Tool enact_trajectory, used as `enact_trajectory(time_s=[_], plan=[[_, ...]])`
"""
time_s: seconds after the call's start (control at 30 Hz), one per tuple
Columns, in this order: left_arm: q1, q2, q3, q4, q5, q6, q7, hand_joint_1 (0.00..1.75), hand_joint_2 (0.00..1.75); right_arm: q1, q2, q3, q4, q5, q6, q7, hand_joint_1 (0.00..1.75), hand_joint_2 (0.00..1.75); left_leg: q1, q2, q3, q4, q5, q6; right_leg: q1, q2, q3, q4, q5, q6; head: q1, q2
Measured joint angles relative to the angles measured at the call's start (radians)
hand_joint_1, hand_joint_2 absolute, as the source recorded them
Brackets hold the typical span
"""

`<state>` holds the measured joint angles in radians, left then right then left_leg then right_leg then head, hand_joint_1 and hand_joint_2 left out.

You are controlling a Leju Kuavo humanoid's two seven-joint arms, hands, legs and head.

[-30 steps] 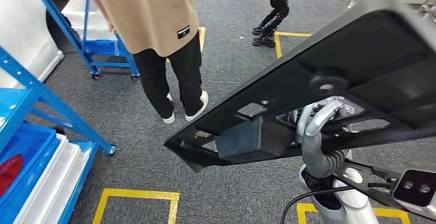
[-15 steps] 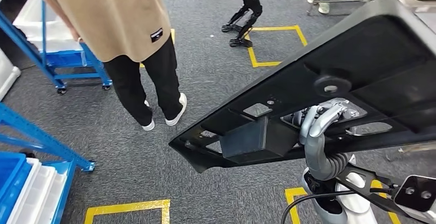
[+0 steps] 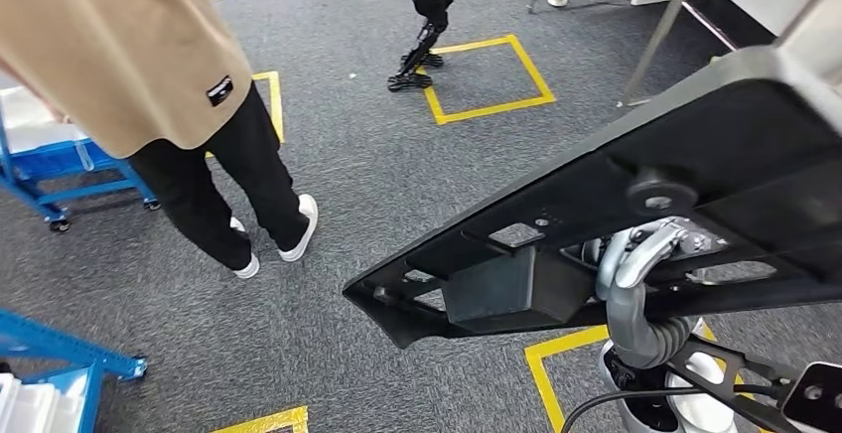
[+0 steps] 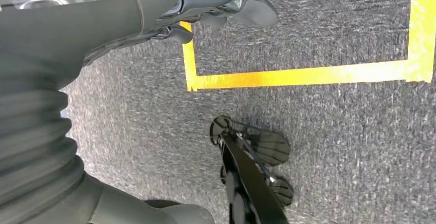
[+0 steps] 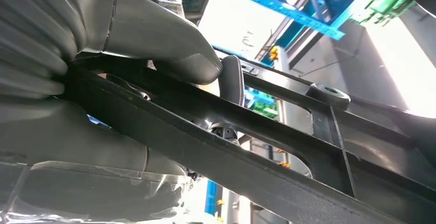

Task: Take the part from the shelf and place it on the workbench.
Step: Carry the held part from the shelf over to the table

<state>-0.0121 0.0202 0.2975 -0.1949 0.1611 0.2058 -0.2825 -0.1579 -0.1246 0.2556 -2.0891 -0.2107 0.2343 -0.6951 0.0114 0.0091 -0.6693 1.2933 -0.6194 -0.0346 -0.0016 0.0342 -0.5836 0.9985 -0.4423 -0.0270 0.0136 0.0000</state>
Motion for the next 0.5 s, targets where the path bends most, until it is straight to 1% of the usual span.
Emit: enact_trajectory(time_s=[0.03, 0.07, 0.1, 0.13, 0.17, 0.2, 0.23, 0.27, 0.3, 0.33, 0.37, 0.4, 0.43, 0.47, 0.5], plan=[[0.001, 0.0, 0.0, 0.0, -0.003, -0.002, -0.001, 0.0, 1.75, 0.007, 0.002, -0.001, -0.003, 0.004, 0.002, 0.0, 1.75, 1.75, 0.0, -0.001, -0.001, -0.007, 0.019, 0.0, 0.0, 0.014, 0.001, 0.001, 0.0, 0.001, 0.0, 0.0], [0.002, 0.0, 0.0, 0.0, -0.006, -0.006, -0.002, 0.0, 1.75, 0.012, 0.004, -0.001, -0.007, 0.009, 0.002, 0.0, 1.75, 1.75, 0.001, -0.006, 0.016, -0.053, 0.056, 0.002, 0.0, 0.028, 0.003, 0.002, -0.001, 0.002, 0.0, 0.0], [0.002, 0.0, 0.0, 0.0, -0.009, -0.01, -0.003, 0.0, 1.75, 0.015, 0.006, -0.001, -0.011, 0.015, 0.0, 0.0, 1.75, 1.75, 0.001, -0.019, 0.045, -0.124, 0.098, 0.004, -0.001, 0.041, 0.004, 0.004, -0.003, 0.004, 0.0, 0.0], [0.001, 0.0, 0.0, 0.0, -0.012, -0.014, -0.004, 0.0, 1.75, 0.016, 0.008, -0.002, -0.015, 0.019, -0.002, 0.0, 1.75, 1.75, 0.003, -0.043, 0.074, -0.194, 0.129, 0.007, 0.0, 0.052, 0.004, 0.008, -0.005, 0.007, -0.001, 0.0], [0.001, 0.0, 0.0, 0.0, -0.015, -0.017, -0.005, 0.0, 1.75, 0.017, 0.01, -0.002, -0.018, 0.023, -0.006, 0.0, 1.75, 1.75, 0.005, -0.064, 0.096, -0.244, 0.146, 0.009, 0.0, 0.063, 0.002, 0.011, -0.005, 0.012, -0.001, 0.0], [0.0, 0.0, 0.0, 0.0, -0.018, -0.02, -0.005, 0.0, 1.75, 0.017, 0.01, -0.002, -0.02, 0.026, -0.011, 0.0, 1.75, 1.75, 0.005, -0.08, 0.107, -0.271, 0.151, 0.012, -0.001, 0.074, -0.003, 0.013, -0.005, 0.017, -0.001, 0.0], [-0.002, 0.0, 0.0, 0.0, -0.02, -0.022, -0.005, 0.0, 1.75, 0.018, 0.011, -0.002, -0.022, 0.027, -0.016, 0.0, 1.75, 1.75, 0.005, -0.084, 0.11, -0.279, 0.148, 0.015, -0.003, 0.084, -0.007, 0.014, -0.003, 0.023, -0.001, 0.0], [-0.004, 0.0, 0.0, 0.0, -0.022, -0.024, -0.004, 0.0, 1.75, 0.019, 0.011, -0.002, -0.025, 0.028, -0.021, 0.0, 1.75, 1.75, 0.005, -0.074, 0.111, -0.283, 0.15, 0.019, -0.004, 0.095, -0.011, 0.013, -0.001, 0.03, -0.001, 0.0], [-0.006, -0.001, 0.0, 0.0, -0.023, -0.027, -0.004, 0.0, 1.75, 0.02, 0.011, -0.002, -0.028, 0.029, -0.026, 0.0, 1.75, 1.75, 0.005, -0.062, 0.112, -0.287, 0.153, 0.025, -0.005, 0.092, -0.014, 0.015, -0.002, 0.035, -0.001, 0.0], [-0.009, -0.001, 0.0, 0.0, -0.024, -0.029, -0.003, 0.0, 1.75, 0.021, 0.011, -0.002, -0.033, 0.03, -0.03, 0.0, 1.75, 1.75, 0.006, -0.051, 0.114, -0.291, 0.156, 0.031, -0.004, 0.075, -0.019, 0.026, -0.009, 0.039, 0.0, 0.0], [-0.01, -0.001, 0.0, 0.0, -0.025, -0.031, -0.003, 0.0, 1.75, 0.021, 0.011, -0.002, -0.037, 0.032, -0.034, 0.0, 1.75, 1.75, 0.007, -0.038, 0.115, -0.296, 0.159, 0.037, -0.003, 0.047, -0.034, 0.057, -0.03, 0.044, 0.003, 0.0], [-0.01, -0.002, 0.0, 0.0, -0.025, -0.032, -0.003, 0.0, 1.75, 0.022, 0.011, -0.002, -0.039, 0.034, -0.036, 0.0, 1.75, 1.75, 0.006, -0.026, 0.116, -0.298, 0.16, 0.042, -0.004, 0.014, -0.059, 0.11, -0.06, 0.048, 0.005, 0.0], [-0.009, -0.002, 0.0, 0.0, -0.026, -0.033, -0.003, 0.0, 1.75, 0.022, 0.011, -0.001, -0.04, 0.036, -0.038, 0.0, 1.75, 1.75, 0.004, -0.014, 0.116, -0.299, 0.159, 0.045, -0.004, -0.01, -0.093, 0.178, -0.094, 0.053, 0.008, 0.0], [-0.009, -0.002, 0.0, 0.0, -0.026, -0.034, -0.003, 0.0, 1.75, 0.024, 0.011, -0.001, -0.04, 0.037, -0.038, 0.0, 1.75, 1.75, 0.002, 0.0, 0.115, -0.299, 0.158, 0.047, -0.007, -0.021, -0.127, 0.248, -0.123, 0.058, 0.009, 0.0], [-0.008, -0.003, 0.0, 0.0, -0.026, -0.035, -0.003, 0.0, 1.75, 0.026, 0.012, -0.001, -0.04, 0.038, -0.038, 0.0, 1.75, 1.75, 0.002, 0.013, 0.115, -0.298, 0.157, 0.047, -0.01, -0.025, -0.15, 0.294, -0.135, 0.062, 0.009, 0.0]])
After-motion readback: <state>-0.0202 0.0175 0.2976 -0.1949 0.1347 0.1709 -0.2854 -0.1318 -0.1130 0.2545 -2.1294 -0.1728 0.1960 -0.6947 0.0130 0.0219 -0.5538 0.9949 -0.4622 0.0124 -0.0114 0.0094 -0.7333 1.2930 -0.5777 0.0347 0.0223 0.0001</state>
